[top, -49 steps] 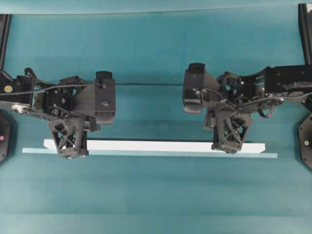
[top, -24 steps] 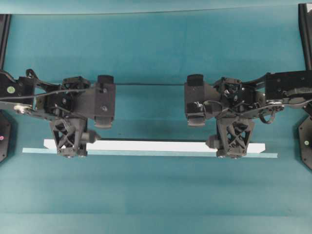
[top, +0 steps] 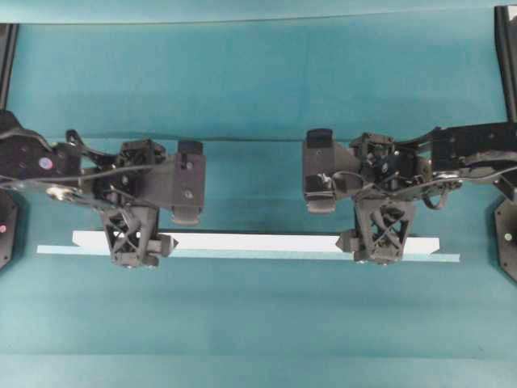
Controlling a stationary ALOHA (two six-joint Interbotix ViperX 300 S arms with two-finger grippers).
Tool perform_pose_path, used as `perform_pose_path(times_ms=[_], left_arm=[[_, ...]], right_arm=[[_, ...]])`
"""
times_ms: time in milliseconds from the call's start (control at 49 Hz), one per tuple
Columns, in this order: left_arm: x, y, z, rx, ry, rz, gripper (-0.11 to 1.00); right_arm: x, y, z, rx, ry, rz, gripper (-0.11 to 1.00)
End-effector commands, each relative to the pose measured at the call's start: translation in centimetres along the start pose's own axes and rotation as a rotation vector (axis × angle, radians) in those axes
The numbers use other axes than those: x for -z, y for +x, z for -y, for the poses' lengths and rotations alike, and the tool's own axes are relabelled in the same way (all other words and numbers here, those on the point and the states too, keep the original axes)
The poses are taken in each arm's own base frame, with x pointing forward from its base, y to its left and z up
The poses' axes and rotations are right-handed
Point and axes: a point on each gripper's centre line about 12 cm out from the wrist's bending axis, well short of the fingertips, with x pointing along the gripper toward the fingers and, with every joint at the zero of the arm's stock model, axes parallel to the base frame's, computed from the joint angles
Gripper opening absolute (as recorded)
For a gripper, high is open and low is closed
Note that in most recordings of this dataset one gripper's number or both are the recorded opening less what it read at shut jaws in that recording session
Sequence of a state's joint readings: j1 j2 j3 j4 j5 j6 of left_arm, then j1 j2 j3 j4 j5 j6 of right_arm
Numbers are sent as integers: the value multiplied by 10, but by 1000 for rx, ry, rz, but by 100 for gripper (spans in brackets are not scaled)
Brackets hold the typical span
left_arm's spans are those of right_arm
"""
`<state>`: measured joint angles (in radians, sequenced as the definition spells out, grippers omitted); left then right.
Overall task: Lift a wooden board with both hands.
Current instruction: 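Lower both grippers onto the board and close them on it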
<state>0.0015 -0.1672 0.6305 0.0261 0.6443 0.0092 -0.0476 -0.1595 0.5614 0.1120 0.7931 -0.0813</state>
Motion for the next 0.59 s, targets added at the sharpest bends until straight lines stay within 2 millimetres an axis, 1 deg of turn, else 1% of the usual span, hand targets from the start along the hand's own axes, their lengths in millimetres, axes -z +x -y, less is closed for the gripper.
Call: perform_pose_path(times_ms=[0, 163, 368, 572], left_arm=[[1, 4, 3, 3, 8, 5, 98], [12, 20, 10, 13, 3, -2, 98], [15, 26, 13, 18, -19, 14, 98], [25, 40, 12, 17, -20, 10, 98]], right_arm=[[1, 6, -1, 1, 1, -2, 95], [5, 19, 1, 5, 4, 0, 95], [11, 35, 1, 7, 3, -4, 95], [17, 54, -3, 4, -4, -14, 95]])
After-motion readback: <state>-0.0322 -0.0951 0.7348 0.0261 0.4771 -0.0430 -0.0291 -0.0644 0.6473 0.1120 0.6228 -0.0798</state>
